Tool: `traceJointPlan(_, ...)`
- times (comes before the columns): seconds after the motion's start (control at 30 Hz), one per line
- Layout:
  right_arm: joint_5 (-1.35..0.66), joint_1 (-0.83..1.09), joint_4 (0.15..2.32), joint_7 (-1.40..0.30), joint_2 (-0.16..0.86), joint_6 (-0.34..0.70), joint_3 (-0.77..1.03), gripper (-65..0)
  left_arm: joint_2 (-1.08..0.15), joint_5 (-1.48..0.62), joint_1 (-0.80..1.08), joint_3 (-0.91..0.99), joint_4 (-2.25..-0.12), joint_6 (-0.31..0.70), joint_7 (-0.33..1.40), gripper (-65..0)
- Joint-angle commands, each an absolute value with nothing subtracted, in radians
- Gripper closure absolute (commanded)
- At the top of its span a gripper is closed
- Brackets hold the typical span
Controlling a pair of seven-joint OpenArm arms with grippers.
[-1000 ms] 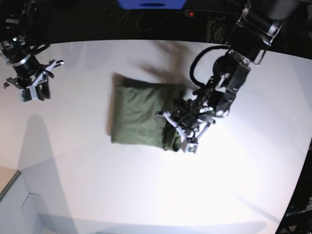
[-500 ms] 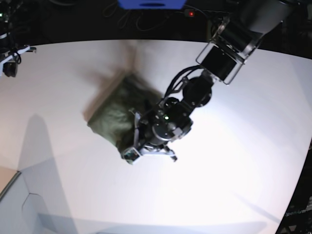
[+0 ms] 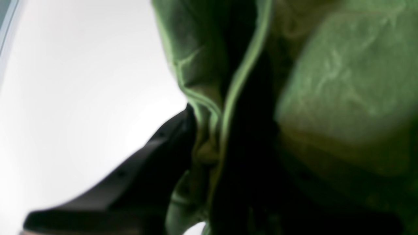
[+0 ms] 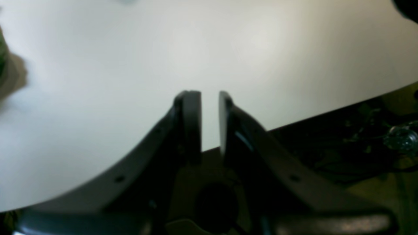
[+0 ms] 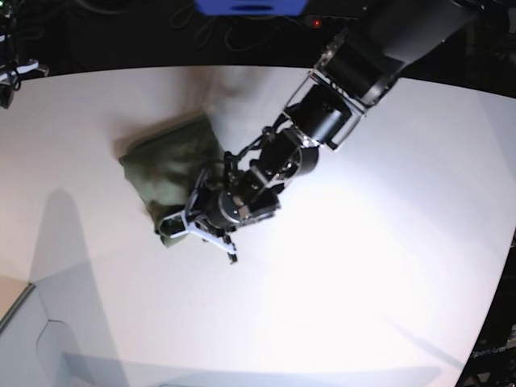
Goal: Layout the t-shirt on the table in an organized manner, then fold the t-shirt properly
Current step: 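Push the folded bundle with the left gripper toward the right gripper's side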
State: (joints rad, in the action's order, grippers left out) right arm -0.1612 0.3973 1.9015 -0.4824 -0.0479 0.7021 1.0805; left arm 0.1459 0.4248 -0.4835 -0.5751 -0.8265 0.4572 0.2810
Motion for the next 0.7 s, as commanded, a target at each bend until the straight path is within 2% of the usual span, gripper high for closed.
traceJointPlan(0.0, -0.171, 0.42, 1.919, -0.463, -0.041, 0.698, 1.089, -8.1, 0.157, 0.427, -0.512, -0.596, -0.831, 0.461, 0.254, -0.2)
traceJointPlan(0.37, -0.171, 0.43, 1.919, -0.463, -0.042, 0.698, 1.087, -8.1, 0.157, 0.433, -0.55, -0.917, -0.842, 0.467, 0.225, -0.2)
traceJointPlan(0.57, -0.171, 0.426, 1.919, -0.463, -0.041, 0.698, 1.087, -8.1, 0.157, 0.435, -0.552, -0.94, -0.842, 0.467, 0.242, -0.5)
traceJointPlan(0.67, -0.171, 0.423, 1.919, -0.463, -0.041, 0.698, 1.086, -8.1, 0.157, 0.435, -0.584, -0.94, -0.842, 0.466, 0.34, -0.6)
